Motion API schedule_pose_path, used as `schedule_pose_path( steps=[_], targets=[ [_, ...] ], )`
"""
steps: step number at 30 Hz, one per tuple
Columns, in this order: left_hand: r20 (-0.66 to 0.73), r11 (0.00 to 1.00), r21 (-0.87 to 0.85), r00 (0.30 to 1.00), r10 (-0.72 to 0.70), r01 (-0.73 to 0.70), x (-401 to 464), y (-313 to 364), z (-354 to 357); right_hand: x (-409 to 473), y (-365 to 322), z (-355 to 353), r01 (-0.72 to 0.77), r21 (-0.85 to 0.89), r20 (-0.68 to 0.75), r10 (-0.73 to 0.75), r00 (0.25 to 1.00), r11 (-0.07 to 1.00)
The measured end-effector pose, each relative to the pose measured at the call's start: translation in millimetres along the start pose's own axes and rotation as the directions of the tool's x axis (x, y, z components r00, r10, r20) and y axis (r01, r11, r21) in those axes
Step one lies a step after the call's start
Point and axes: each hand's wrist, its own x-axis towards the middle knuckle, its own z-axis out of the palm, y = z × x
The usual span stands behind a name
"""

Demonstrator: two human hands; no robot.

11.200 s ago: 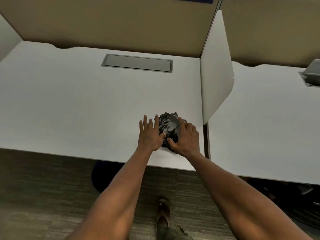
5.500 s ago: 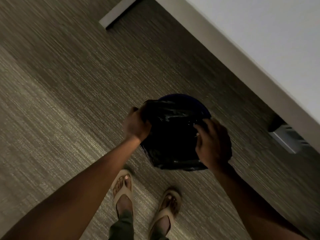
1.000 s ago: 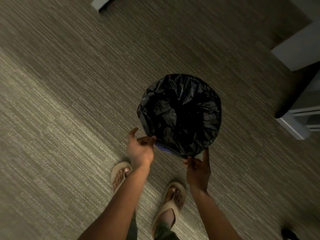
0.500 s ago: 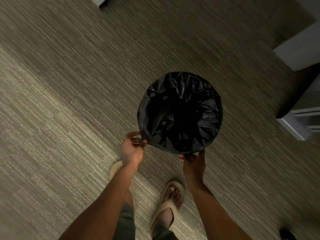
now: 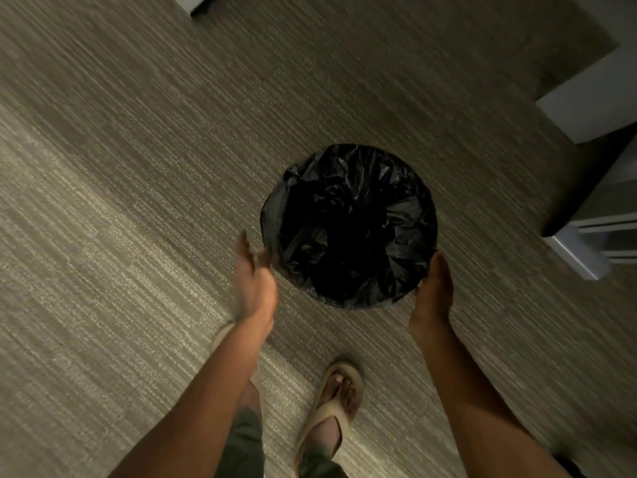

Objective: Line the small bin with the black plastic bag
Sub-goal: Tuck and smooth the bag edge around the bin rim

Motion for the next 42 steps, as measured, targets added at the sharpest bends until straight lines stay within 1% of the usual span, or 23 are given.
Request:
schedule_pose_path(
  steps=[1,3,7,9,11,14,15,16,18,21,23,24,25,26,27,28,30,32,35,37,40,41,42],
  targets=[
    [0.097,0.998,-0.020,0.993,0.067,-0.066,-6.4,4.8,9.2,2.8,-2.4,5.9,-0.003,0.010,0.029,0.002,1.000,1.000],
    [0.214,0.996,-0.079,0.975,0.062,-0.046,-8.3,11.9,26.7,7.5,-1.8,14.1,-0.037,0.074,0.051,0.033,0.998,0.997],
    [0.268,0.988,-0.099,0.959,-0.089,0.119,7.4,20.4,38.4,9.8,0.9,18.6,-0.114,0.181,0.088,0.099,0.991,0.977],
    [0.326,0.991,-0.052,0.940,-0.099,0.122,17.0,21.1,33.0,11.3,-1.0,19.8,-0.140,0.194,0.090,0.125,0.988,0.971],
    [0.296,0.994,-0.028,0.951,-0.092,0.106,24.4,23.0,27.0,14.3,-4.1,18.2,-0.141,0.182,0.048,0.134,0.990,0.973],
    [0.048,0.999,-0.038,0.999,-0.021,0.023,31.8,25.1,21.1,24.8,-8.3,8.6,-0.032,0.109,-0.084,0.041,0.996,0.993],
    [-0.010,0.999,-0.040,1.000,0.023,-0.023,31.9,26.2,19.3,30.0,-10.5,4.8,0.018,0.084,-0.103,-0.009,0.995,0.996],
    [-0.013,0.998,-0.042,0.998,0.055,-0.055,31.4,26.5,18.6,34.8,-14.3,2.3,0.055,0.074,-0.086,-0.049,0.995,0.996],
    [0.101,0.996,-0.028,0.991,0.084,-0.082,28.6,27.7,21.0,45.5,-23.1,1.2,0.084,0.050,0.025,-0.085,0.996,0.995],
    [0.301,0.996,0.013,0.950,0.083,-0.091,31.8,32.2,28.4,59.0,-38.2,5.6,0.052,-0.140,0.201,-0.024,0.979,0.989],
    [0.332,0.994,0.036,0.940,0.085,-0.103,39.0,38.0,28.0,63.2,-48.0,9.4,0.030,-0.265,0.203,0.025,0.979,0.964],
    [0.304,0.988,0.087,0.948,0.098,-0.130,44.2,42.2,26.7,65.1,-53.6,10.3,0.073,-0.363,0.173,-0.010,0.985,0.929],
    [0.242,0.966,0.182,0.961,0.134,-0.181,50.3,47.1,24.4,67.0,-58.7,9.2,0.157,-0.479,0.147,-0.098,0.984,0.863],
    [0.173,0.923,0.302,0.966,0.193,-0.238,57.2,52.6,21.2,69.3,-64.3,6.5,0.264,-0.579,0.146,-0.221,0.964,0.771],
    [0.136,0.871,0.394,0.956,0.261,-0.294,62.7,59.9,18.1,71.2,-70.9,4.6,0.371,-0.620,0.178,-0.337,0.925,0.692],
    [0.150,0.831,0.427,0.934,0.324,-0.356,67.9,68.6,16.7,73.3,-78.6,4.5,0.454,-0.613,0.233,-0.401,0.886,0.647],
    [0.280,0.781,0.410,0.880,0.383,-0.470,77.9,86.1,20.0,77.7,-93.2,11.5,0.555,-0.576,0.378,-0.407,0.832,0.600],
    [0.424,0.771,0.379,0.836,0.348,-0.512,84.6,99.9,34.4,83.4,-104.6,28.1,0.579,-0.575,0.488,-0.326,0.810,0.577],
    [0.508,0.762,0.417,0.822,0.257,-0.496,93.5,109.6,64.8,94.9,-110.9,55.7,0.556,-0.622,0.475,-0.299,0.828,0.551],
    [0.498,0.767,0.486,0.854,0.152,-0.420,100.9,114.0,75.9,102.7,-114.0,67.0,0.487,-0.691,0.440,-0.224,0.870,0.535],
    [0.463,0.820,0.531,0.884,-0.068,-0.215,114.5,120.1,76.9,110.2,-121.7,72.4,0.387,-0.778,0.384,-0.111,0.916,0.495],
    [0.433,0.854,0.498,0.897,-0.091,-0.154,117.2,121.3,75.2,109.3,-123.6,71.1,0.380,-0.775,0.356,-0.147,0.923,0.505],
    [0.381,0.891,0.439,0.922,-0.064,-0.119,118.3,121.3,72.8,106.5,-123.8,68.2,0.399,-0.745,0.323,-0.234,0.917,0.534]
  ],
)
